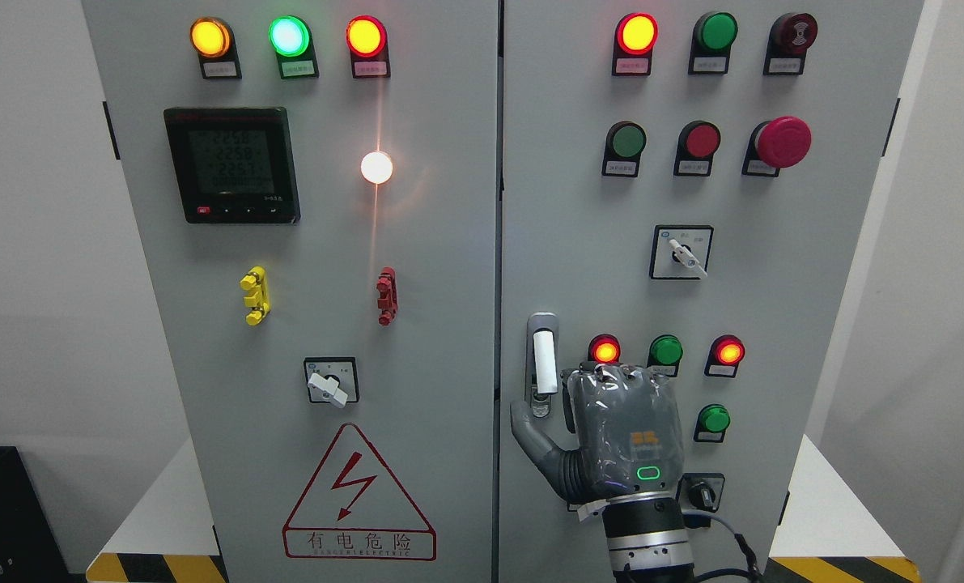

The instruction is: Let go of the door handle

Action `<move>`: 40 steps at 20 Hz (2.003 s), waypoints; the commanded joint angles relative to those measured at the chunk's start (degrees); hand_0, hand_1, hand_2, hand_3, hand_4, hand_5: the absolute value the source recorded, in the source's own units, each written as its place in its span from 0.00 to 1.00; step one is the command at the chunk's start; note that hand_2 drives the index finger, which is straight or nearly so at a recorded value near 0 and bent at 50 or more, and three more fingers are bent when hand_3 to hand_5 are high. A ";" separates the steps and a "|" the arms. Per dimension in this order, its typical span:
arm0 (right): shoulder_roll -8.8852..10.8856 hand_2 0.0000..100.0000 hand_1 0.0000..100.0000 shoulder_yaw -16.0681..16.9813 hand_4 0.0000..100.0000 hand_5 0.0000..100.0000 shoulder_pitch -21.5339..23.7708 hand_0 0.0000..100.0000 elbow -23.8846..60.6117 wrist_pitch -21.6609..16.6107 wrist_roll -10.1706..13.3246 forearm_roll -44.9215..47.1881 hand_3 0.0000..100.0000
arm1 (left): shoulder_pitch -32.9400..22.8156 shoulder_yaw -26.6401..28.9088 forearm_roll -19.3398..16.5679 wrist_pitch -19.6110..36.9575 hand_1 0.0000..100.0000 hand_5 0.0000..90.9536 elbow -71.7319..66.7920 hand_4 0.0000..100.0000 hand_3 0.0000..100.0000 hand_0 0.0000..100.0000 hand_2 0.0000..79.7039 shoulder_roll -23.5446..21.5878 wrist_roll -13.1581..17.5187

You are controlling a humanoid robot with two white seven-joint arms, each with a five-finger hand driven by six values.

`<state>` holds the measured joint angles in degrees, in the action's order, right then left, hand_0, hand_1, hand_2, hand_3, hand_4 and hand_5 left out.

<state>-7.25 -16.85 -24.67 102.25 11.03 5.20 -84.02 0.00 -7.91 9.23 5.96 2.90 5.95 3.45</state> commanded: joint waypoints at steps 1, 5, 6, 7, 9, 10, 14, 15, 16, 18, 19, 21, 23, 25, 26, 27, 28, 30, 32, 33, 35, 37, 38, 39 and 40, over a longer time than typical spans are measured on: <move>-0.13 0.98 0.36 0.16 1.00 1.00 -0.73 0.31 -1.61 0.05 -0.02 0.00 1.00 | -0.53 0.00 0.00 0.01 0.56 0.00 0.00 0.00 0.00 0.12 0.00 -0.06 -0.03; -0.13 0.98 0.36 0.24 1.00 1.00 -1.17 0.31 -2.05 0.14 -0.02 0.00 1.00 | -0.53 0.00 0.00 0.01 0.56 0.00 0.00 0.00 0.00 0.12 0.00 0.02 -0.03; -0.13 0.98 0.36 0.50 1.00 1.00 -1.17 0.31 -2.05 0.14 -0.02 0.00 1.00 | -0.53 0.00 0.00 0.01 0.56 0.00 0.00 0.00 0.00 0.12 0.00 0.02 -0.03; -0.13 0.98 0.36 0.77 1.00 1.00 -1.17 0.31 -2.14 0.14 -0.02 0.00 1.00 | -0.53 0.00 0.00 0.01 0.56 0.00 0.00 0.00 0.00 0.12 0.00 0.02 -0.03; -0.13 0.98 0.36 0.86 1.00 1.00 -1.17 0.32 -2.23 0.14 -0.02 0.00 1.00 | -0.53 0.00 0.00 0.01 0.56 0.00 0.00 0.00 0.00 0.12 0.00 0.02 -0.03; -0.13 0.98 0.36 0.95 1.00 1.00 -1.17 0.32 -2.23 0.14 -0.02 0.00 1.00 | -0.53 0.00 0.00 0.01 0.56 0.00 0.00 0.00 0.00 0.12 0.00 0.02 -0.03; -0.13 0.98 0.37 1.03 1.00 1.00 -1.70 0.32 -2.32 0.14 0.07 0.00 1.00 | -0.53 0.00 0.00 0.01 0.56 0.00 0.00 0.00 0.00 0.12 0.00 0.02 -0.03; -0.13 0.98 0.37 1.03 1.00 1.00 -1.96 0.33 -2.41 0.14 -0.02 0.00 1.00 | -0.53 0.00 0.00 0.01 0.56 0.00 0.00 0.00 0.00 0.12 0.00 0.02 -0.03; -0.13 0.98 0.37 1.03 1.00 1.00 -2.14 0.33 -2.41 0.14 0.07 0.00 1.00 | -0.53 0.00 0.00 0.01 0.56 0.00 0.00 0.00 0.00 0.12 0.00 0.02 -0.03; -0.31 0.98 0.37 1.03 1.00 1.00 -2.40 0.33 -2.76 0.14 0.07 0.00 1.00 | -0.53 0.00 0.00 0.01 0.56 0.00 0.00 0.00 0.00 0.12 0.00 0.02 -0.03; -0.31 0.98 0.37 1.03 1.00 1.00 -2.40 0.33 -2.76 0.14 0.07 0.00 1.00 | -0.53 0.00 0.00 0.01 0.56 0.00 0.00 0.00 0.00 0.12 0.00 0.02 -0.03; -0.31 0.98 0.37 1.03 1.00 1.00 -2.40 0.34 -2.76 0.14 0.07 0.00 1.00 | -0.53 0.00 0.00 0.01 0.56 0.00 0.00 0.00 0.00 0.12 0.00 0.02 -0.03; -0.31 0.98 0.37 1.12 1.00 1.00 -2.40 0.34 -2.76 0.14 0.07 0.00 1.00 | -0.53 0.00 0.00 0.01 0.56 0.00 0.00 0.00 0.00 0.12 0.00 -0.06 -0.03; -0.31 0.98 0.37 1.12 1.00 1.00 -2.40 0.34 -2.84 0.14 0.07 0.00 1.00 | -0.53 0.00 0.00 0.01 0.56 0.00 0.00 0.00 0.00 0.12 0.00 -0.06 -0.03; -0.31 0.98 0.37 1.12 1.00 1.00 -2.40 0.35 -2.93 0.14 0.07 0.00 1.00 | -0.53 0.00 0.00 0.01 0.56 0.00 0.00 0.00 0.00 0.12 0.00 -0.06 -0.03; -0.31 0.98 0.37 1.12 1.00 1.00 -2.40 0.35 -2.93 0.14 0.07 0.00 1.00 | -0.53 0.00 0.00 0.01 0.56 0.00 0.00 0.00 0.00 0.12 0.00 0.02 -0.03; -0.31 0.98 0.37 1.12 1.00 1.00 -2.40 0.35 -2.93 0.14 0.07 0.00 1.00 | -0.53 0.00 0.00 0.01 0.56 0.00 0.00 0.00 0.00 0.12 0.00 0.02 -0.03; -0.40 0.98 0.38 1.12 1.00 1.00 -2.40 0.35 -2.93 0.22 0.07 0.00 1.00 | -0.44 0.00 0.00 0.01 0.56 0.00 0.00 0.00 0.00 0.12 0.00 0.02 -0.03; -0.40 0.98 0.38 1.21 1.00 1.00 -2.40 0.35 -2.93 0.22 0.07 0.00 1.00 | -0.53 0.00 0.00 0.01 0.56 0.00 0.00 0.00 0.00 0.12 0.00 0.02 -0.03; -0.40 0.98 0.39 1.38 1.00 1.00 -2.40 0.35 -2.93 0.14 0.07 0.00 1.00 | -0.53 0.00 0.00 0.01 0.56 0.00 0.00 0.00 0.00 0.12 0.00 0.02 -0.03; -0.40 0.98 0.39 1.39 1.00 1.00 -2.40 0.36 -2.93 0.14 0.07 0.00 1.00 | -0.53 0.00 0.00 0.01 0.56 0.00 0.00 0.00 0.00 0.12 0.00 0.02 -0.03; -0.40 0.98 0.39 1.39 1.00 1.00 -2.40 0.37 -2.93 0.22 0.07 0.00 1.00 | -0.53 0.00 0.00 0.01 0.56 0.00 0.00 0.00 0.00 0.12 0.00 0.02 -0.03; -0.49 0.98 0.39 1.39 1.00 1.00 -2.40 0.37 -2.93 0.14 0.07 0.00 1.00 | -0.53 0.00 0.00 0.01 0.56 0.00 0.00 0.00 0.00 0.12 0.00 -0.06 -0.03; -0.49 0.98 0.39 1.39 1.00 1.00 -2.32 0.38 -2.93 0.22 0.07 0.00 1.00 | -0.53 0.00 0.00 0.01 0.56 0.00 0.00 0.00 0.00 0.12 0.00 0.02 -0.03; -0.49 0.98 0.40 1.47 1.00 1.00 -2.32 0.38 -2.93 0.14 0.07 0.00 1.00 | -0.53 0.00 0.00 0.01 0.56 0.00 0.00 0.00 0.00 0.12 0.00 0.02 -0.03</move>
<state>-7.60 -15.66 -27.06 99.50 11.21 5.24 -84.02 0.00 -7.91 9.23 5.96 2.90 5.96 3.45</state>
